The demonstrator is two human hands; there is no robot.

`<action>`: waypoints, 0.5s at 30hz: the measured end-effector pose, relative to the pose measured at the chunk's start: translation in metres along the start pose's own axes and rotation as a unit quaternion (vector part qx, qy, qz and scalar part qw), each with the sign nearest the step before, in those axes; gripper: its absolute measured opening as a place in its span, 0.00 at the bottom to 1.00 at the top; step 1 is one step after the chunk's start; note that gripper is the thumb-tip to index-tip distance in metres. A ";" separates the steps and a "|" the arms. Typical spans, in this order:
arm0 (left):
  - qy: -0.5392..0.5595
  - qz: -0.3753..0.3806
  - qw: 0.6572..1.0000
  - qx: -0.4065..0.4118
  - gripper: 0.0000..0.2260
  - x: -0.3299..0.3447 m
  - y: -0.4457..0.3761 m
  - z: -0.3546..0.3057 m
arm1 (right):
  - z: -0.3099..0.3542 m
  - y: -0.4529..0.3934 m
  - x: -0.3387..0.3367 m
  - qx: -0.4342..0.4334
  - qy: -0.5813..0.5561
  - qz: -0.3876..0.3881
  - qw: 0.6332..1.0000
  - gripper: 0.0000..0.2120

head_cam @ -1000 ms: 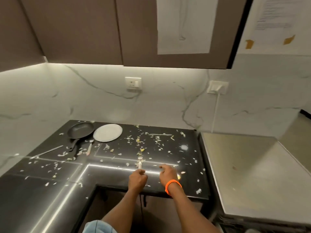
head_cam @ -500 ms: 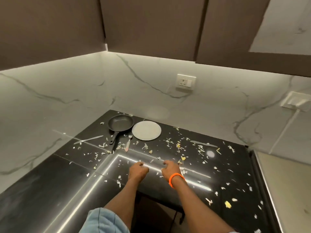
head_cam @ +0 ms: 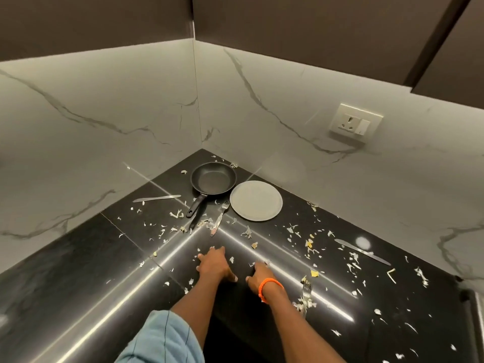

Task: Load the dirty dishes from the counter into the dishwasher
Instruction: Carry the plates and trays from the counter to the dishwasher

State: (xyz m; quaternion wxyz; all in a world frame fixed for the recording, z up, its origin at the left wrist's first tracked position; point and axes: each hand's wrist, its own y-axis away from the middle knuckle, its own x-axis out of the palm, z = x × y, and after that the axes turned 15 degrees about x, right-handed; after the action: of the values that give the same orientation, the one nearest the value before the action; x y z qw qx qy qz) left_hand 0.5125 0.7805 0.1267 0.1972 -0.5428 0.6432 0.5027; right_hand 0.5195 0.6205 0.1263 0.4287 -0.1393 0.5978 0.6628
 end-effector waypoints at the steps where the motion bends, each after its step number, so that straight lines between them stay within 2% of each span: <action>1: -0.011 0.004 1.000 -0.007 0.47 0.000 -0.008 -0.002 | 0.005 -0.009 -0.005 0.001 -0.010 0.003 1.000 0.27; 6: -0.062 0.022 0.998 -0.022 0.42 -0.008 -0.037 -0.017 | 0.021 -0.048 -0.027 -0.033 -0.004 -0.005 0.999 0.32; 8: -0.083 0.020 0.996 -0.016 0.40 -0.015 -0.047 -0.020 | 0.028 -0.062 -0.040 -0.053 0.014 -0.014 0.998 0.29; 11: -0.086 0.003 0.996 -0.020 0.42 -0.021 -0.061 -0.020 | 0.037 -0.083 -0.059 -0.053 0.003 -0.018 0.998 0.18; 13: -0.076 -0.005 0.997 -0.031 0.46 -0.021 -0.069 -0.021 | 0.041 -0.095 -0.073 -0.031 -0.056 -0.050 0.997 0.13; 15: -0.073 -0.006 0.997 -0.040 0.47 -0.022 -0.075 -0.021 | 0.044 -0.110 -0.085 0.016 -0.145 -0.072 0.987 0.14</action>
State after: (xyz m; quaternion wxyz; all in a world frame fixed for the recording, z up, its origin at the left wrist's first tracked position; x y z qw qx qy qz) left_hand 0.5930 0.7800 0.1207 0.2248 -0.5163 0.6033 0.5647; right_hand 0.6653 0.6175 0.1224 0.5596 -0.0774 0.5286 0.6336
